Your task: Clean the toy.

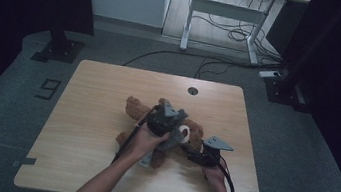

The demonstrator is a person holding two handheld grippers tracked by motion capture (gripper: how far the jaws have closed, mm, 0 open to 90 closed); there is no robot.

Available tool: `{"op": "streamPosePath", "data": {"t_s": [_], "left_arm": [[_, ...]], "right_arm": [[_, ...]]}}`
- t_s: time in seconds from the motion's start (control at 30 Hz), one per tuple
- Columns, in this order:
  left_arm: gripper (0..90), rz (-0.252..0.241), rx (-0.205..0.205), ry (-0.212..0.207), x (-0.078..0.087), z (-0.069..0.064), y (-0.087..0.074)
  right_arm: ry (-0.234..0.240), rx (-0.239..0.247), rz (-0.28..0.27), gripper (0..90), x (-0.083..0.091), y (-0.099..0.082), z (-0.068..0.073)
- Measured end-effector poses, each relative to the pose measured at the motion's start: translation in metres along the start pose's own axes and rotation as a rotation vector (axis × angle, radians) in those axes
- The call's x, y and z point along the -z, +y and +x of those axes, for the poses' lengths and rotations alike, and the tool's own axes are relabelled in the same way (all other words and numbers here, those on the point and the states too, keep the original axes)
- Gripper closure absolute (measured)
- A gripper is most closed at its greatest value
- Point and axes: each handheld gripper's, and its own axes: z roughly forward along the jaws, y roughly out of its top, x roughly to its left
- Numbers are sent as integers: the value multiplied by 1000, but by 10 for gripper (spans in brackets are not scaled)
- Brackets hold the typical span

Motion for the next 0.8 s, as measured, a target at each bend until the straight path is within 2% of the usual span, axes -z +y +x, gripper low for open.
{"op": "streamPosePath", "data": {"t_s": [0.07, 0.17, 0.27, 0.3, 0.37, 0.43, 0.53, 0.6, 0.67, 0.73, 0.8], "left_arm": [[795, -20, 16, 10, 12, 15, -7], [797, -29, 21, 70, 29, 34, -18], [796, -17, 87, 90, 37, 59, -35], [796, -4, 104, 111, 39, 67, -42], [795, 24, 121, 127, 40, 77, -53], [792, 31, 148, 127, 42, 84, -60], [793, 14, 164, 128, 48, 88, -60], [795, -8, 155, 125, 52, 84, -54], [796, -46, 141, 104, 55, 76, -44], [796, -76, 108, 88, 54, 64, -30], [796, -88, 87, 74, 50, 54, -17]], "right_arm": [[-3, 3, -1, 352, 0, 0, 1], [-2, -1, -5, 351, 0, 0, 0], [-1, -4, -4, 351, 0, 0, 0], [-1, -5, -4, 351, 0, 0, 0], [-1, -7, -4, 351, 0, 0, 0], [-2, -9, -6, 351, -1, 0, 0], [-7, -13, -11, 352, -1, 0, 0], [-10, -14, -12, 353, -1, 0, 0], [-19, -9, -14, 357, -2, 0, 0], [-38, 0, -20, 363, -3, 0, 1], [-60, 5, -26, 369, -5, 1, 3]]}}
